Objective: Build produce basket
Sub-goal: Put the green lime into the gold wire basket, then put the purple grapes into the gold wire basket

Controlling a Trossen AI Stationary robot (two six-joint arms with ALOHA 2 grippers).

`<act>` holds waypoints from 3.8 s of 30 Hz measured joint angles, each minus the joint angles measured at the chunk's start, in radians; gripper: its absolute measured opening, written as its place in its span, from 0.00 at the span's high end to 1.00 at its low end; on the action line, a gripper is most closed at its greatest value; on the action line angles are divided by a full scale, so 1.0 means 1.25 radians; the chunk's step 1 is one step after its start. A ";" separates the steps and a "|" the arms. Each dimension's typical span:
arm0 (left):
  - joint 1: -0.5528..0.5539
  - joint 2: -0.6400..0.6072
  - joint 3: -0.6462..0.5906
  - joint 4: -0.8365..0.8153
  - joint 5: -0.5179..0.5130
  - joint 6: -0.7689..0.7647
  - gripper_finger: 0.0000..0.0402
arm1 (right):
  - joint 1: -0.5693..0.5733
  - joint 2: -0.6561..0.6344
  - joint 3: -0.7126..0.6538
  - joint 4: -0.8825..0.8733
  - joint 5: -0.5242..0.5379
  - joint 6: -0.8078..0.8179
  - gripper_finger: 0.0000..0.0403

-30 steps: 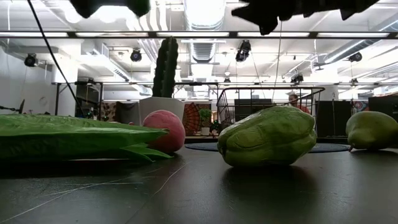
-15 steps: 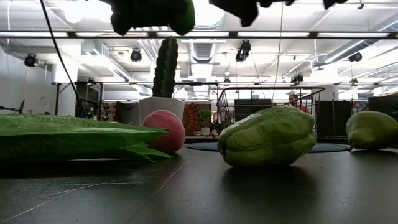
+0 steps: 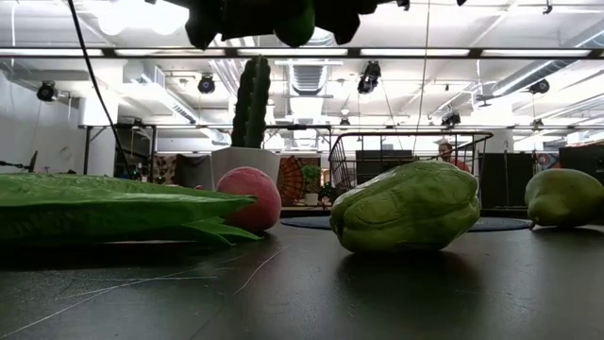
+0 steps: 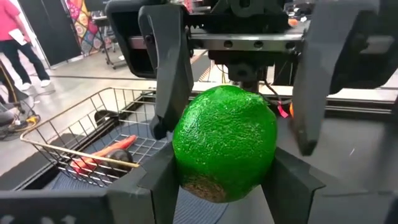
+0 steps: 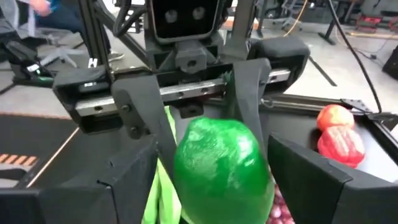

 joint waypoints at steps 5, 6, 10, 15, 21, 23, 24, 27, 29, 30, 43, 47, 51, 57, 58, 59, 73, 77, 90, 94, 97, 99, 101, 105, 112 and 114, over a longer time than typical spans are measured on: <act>0.000 0.000 0.000 0.001 0.004 0.008 0.57 | 0.000 0.002 0.013 -0.017 0.000 -0.012 0.41; 0.000 0.000 0.000 0.001 0.004 0.008 0.57 | -0.001 0.001 0.013 -0.018 0.000 -0.012 0.44; 0.000 0.000 0.000 0.005 0.002 0.006 0.56 | -0.001 0.001 0.013 -0.018 -0.001 -0.012 0.54; 0.000 -0.003 0.000 0.004 0.003 0.011 0.46 | -0.001 0.003 0.013 -0.021 -0.003 -0.013 0.60; 0.000 -0.011 -0.001 -0.001 0.002 0.096 0.29 | -0.001 0.001 0.019 -0.055 -0.005 -0.014 0.59; 0.000 -0.022 -0.006 -0.011 0.002 0.148 0.26 | -0.001 -0.002 0.029 -0.083 -0.004 -0.013 0.58; 0.000 -0.031 -0.010 -0.021 0.002 0.168 0.25 | -0.002 -0.005 0.036 -0.108 -0.003 -0.012 0.58; 0.000 -0.064 -0.020 -0.052 0.003 0.212 0.25 | -0.002 -0.005 0.075 -0.199 0.014 0.001 0.58; 0.000 -0.092 -0.030 -0.081 0.000 0.232 0.25 | -0.001 -0.006 0.109 -0.293 0.052 0.008 0.58; 0.000 -0.105 -0.038 -0.087 0.000 0.236 0.25 | -0.001 -0.006 0.127 -0.339 0.074 0.009 0.58; 0.002 -0.224 -0.169 -0.008 -0.010 0.251 0.25 | -0.172 -0.005 0.255 -0.843 0.261 0.092 0.58; 0.002 -0.231 -0.185 -0.006 -0.010 0.251 0.25 | -0.287 0.000 0.240 -0.934 0.186 0.083 0.58; 0.002 -0.229 -0.201 0.013 -0.010 0.251 0.25 | -0.403 0.016 0.201 -0.949 0.117 0.054 0.58; 0.002 -0.228 -0.213 0.028 -0.010 0.233 0.25 | -0.536 0.092 0.164 -0.946 0.054 -0.011 0.58; 0.002 -0.228 -0.213 0.028 -0.010 0.231 0.25 | -0.545 0.108 0.163 -0.943 0.052 -0.022 0.58; 0.002 -0.228 -0.213 0.029 -0.010 0.230 0.25 | -0.551 0.125 0.162 -0.941 0.052 -0.033 0.58; -0.003 -0.196 -0.215 0.050 -0.002 0.015 0.25 | -0.564 0.301 0.216 -0.938 0.059 -0.050 0.50; -0.009 -0.172 -0.215 0.049 -0.001 -0.026 0.25 | -0.564 0.315 0.235 -0.941 0.064 -0.050 0.41; -0.010 -0.108 -0.215 0.065 -0.002 -0.189 0.25 | -0.547 0.213 0.317 -1.001 0.066 0.001 0.31; -0.010 -0.080 -0.214 0.105 -0.002 -0.192 0.25 | -0.514 0.125 0.312 -0.982 0.064 0.035 0.32; -0.010 -0.074 -0.214 0.115 -0.002 -0.190 0.25 | -0.478 0.051 0.282 -0.899 0.066 0.055 0.32; -0.009 -0.078 -0.214 0.113 -0.005 -0.189 0.25 | -0.446 -0.003 0.240 -0.792 0.065 0.068 0.32; -0.007 -0.084 -0.214 0.111 -0.013 -0.176 0.25 | -0.408 -0.053 0.185 -0.691 0.063 0.070 0.33; -0.007 -0.100 -0.211 0.113 -0.028 -0.159 0.25 | -0.332 -0.142 0.063 -0.501 0.057 0.065 0.33; -0.006 -0.101 -0.211 0.111 -0.029 -0.160 0.25 | -0.200 -0.241 -0.169 -0.158 0.028 0.010 0.33; -0.006 -0.100 -0.211 0.111 -0.029 -0.160 0.25 | -0.168 -0.253 -0.222 -0.066 -0.009 -0.025 0.33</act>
